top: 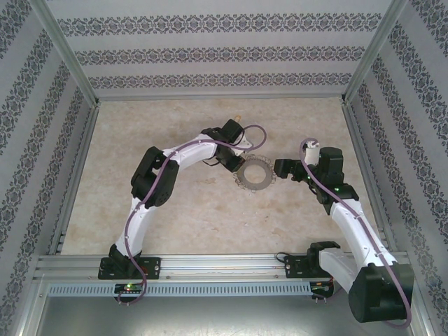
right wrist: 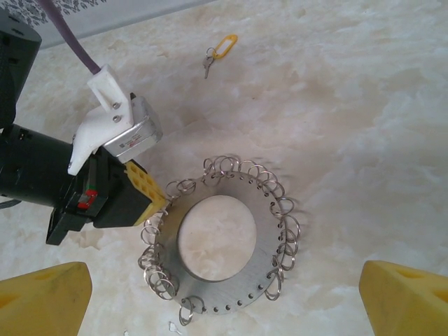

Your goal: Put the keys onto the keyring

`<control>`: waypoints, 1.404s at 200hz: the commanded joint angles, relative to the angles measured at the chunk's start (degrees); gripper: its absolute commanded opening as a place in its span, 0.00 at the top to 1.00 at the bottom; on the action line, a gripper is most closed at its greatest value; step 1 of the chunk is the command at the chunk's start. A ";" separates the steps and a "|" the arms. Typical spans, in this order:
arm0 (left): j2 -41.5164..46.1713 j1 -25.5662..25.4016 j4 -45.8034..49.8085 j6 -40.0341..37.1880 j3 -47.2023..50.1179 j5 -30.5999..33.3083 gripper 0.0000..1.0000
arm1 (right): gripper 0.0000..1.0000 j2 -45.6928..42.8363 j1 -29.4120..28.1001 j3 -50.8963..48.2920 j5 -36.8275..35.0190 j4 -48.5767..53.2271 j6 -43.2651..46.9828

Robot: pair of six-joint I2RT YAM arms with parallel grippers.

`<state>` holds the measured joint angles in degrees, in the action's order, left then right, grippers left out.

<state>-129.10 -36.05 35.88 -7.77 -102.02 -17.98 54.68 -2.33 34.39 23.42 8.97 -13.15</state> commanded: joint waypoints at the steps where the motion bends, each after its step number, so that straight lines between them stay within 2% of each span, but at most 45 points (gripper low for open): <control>1: 5.78 -0.51 -2.20 -2.32 3.24 -1.57 1.00 | 0.02 -0.98 0.68 1.29 0.43 0.87 0.68; 80: 29.54 -0.51 -17.38 -9.47 22.48 -10.66 1.00 | 0.03 -3.59 0.72 1.73 3.91 0.45 0.31; 121: 42.27 -0.51 -22.33 -11.28 30.58 -17.27 1.00 | 0.10 -7.57 -0.61 0.56 13.35 -5.33 -0.20; 161: 53.29 -0.51 -24.65 -10.49 34.82 -25.93 1.00 | 0.32 -13.60 -10.68 0.63 16.05 -8.33 5.08; 179: 57.82 -0.47 -27.20 -8.72 37.05 -28.65 1.00 | 0.38 -15.22 -15.35 -0.29 19.33 -12.78 5.41; 194: 61.10 -0.51 -29.36 -7.24 38.90 -30.53 1.00 | 0.47 -16.60 -19.85 -1.11 21.41 -16.78 6.44; 220: 65.71 -0.51 -32.67 -4.49 41.77 -33.19 1.00 | 0.65 -18.37 -29.03 -1.26 19.60 -18.07 12.02; 247: 69.76 -0.51 -35.26 -1.71 44.35 -35.92 1.00 | 0.70 -16.46 -35.26 0.34 20.24 -18.14 15.75; 281: 73.63 -0.46 -35.00 -1.31 46.31 -36.80 1.00 | 0.66 -13.51 -39.27 1.56 21.20 -21.80 16.77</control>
<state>-58.26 -36.05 5.41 -10.79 -56.47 -51.48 39.92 -39.55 34.02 42.78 -7.79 0.75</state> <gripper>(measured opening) 0.065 0.333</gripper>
